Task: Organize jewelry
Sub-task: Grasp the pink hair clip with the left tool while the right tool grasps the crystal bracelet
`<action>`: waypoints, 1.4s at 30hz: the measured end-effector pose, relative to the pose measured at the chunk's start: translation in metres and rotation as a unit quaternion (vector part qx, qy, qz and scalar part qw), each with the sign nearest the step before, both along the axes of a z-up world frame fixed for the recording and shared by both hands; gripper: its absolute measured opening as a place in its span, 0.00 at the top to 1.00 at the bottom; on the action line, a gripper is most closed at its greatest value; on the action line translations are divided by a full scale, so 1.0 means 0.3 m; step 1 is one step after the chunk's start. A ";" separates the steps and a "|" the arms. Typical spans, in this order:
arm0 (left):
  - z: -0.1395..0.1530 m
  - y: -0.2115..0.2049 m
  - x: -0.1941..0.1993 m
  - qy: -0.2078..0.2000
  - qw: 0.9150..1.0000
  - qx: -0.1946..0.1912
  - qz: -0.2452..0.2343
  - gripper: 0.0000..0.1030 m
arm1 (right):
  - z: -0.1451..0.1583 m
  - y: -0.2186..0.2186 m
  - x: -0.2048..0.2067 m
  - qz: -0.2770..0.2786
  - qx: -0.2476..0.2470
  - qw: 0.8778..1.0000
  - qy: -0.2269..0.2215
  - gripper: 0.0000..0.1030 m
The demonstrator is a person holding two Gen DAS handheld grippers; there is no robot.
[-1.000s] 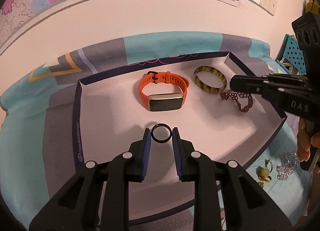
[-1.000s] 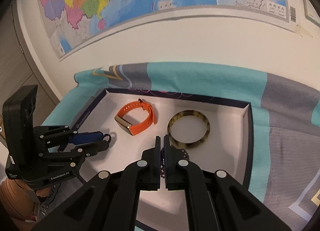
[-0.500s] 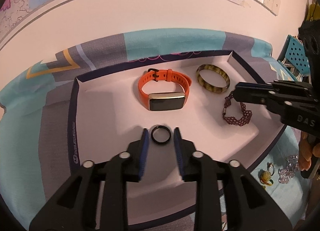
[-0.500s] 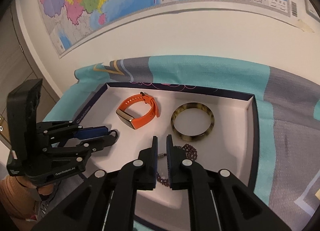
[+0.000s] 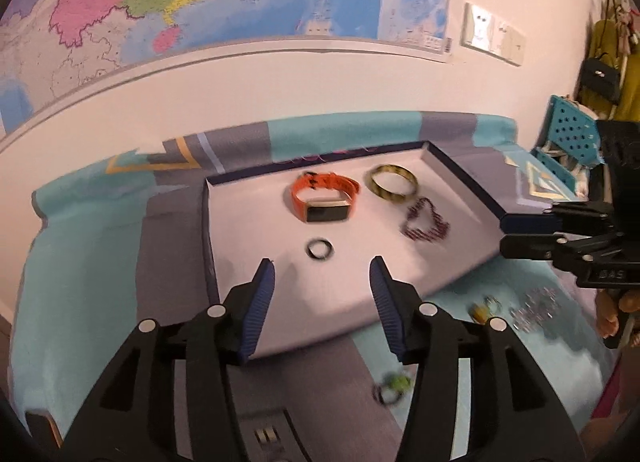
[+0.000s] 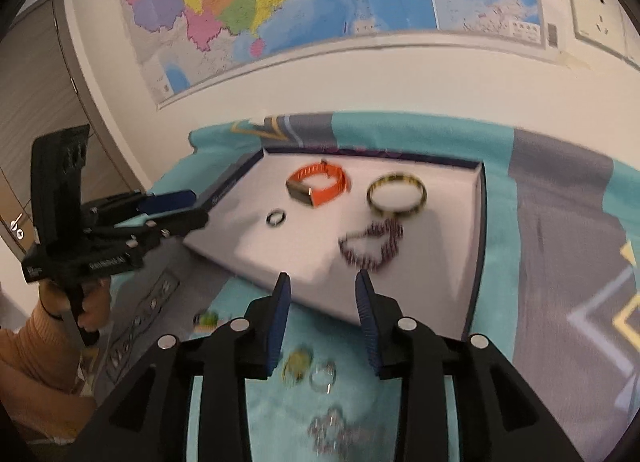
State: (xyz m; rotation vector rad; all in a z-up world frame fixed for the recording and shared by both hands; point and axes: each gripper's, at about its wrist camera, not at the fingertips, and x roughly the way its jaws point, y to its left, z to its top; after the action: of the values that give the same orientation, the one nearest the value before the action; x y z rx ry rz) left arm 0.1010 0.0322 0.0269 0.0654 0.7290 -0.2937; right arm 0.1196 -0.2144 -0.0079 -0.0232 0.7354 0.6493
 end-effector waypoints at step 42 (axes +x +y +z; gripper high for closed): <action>-0.176 -0.189 -0.125 0.059 0.993 0.027 -0.103 0.84 | -0.166 -0.206 -0.200 -0.098 0.011 0.994 0.044 0.47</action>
State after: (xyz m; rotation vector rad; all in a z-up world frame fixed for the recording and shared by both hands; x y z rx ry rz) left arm 0.0636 -0.0244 -0.0258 0.1765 0.8493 -0.4789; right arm 0.0596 -0.2760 -0.0576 0.0965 0.8041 0.4726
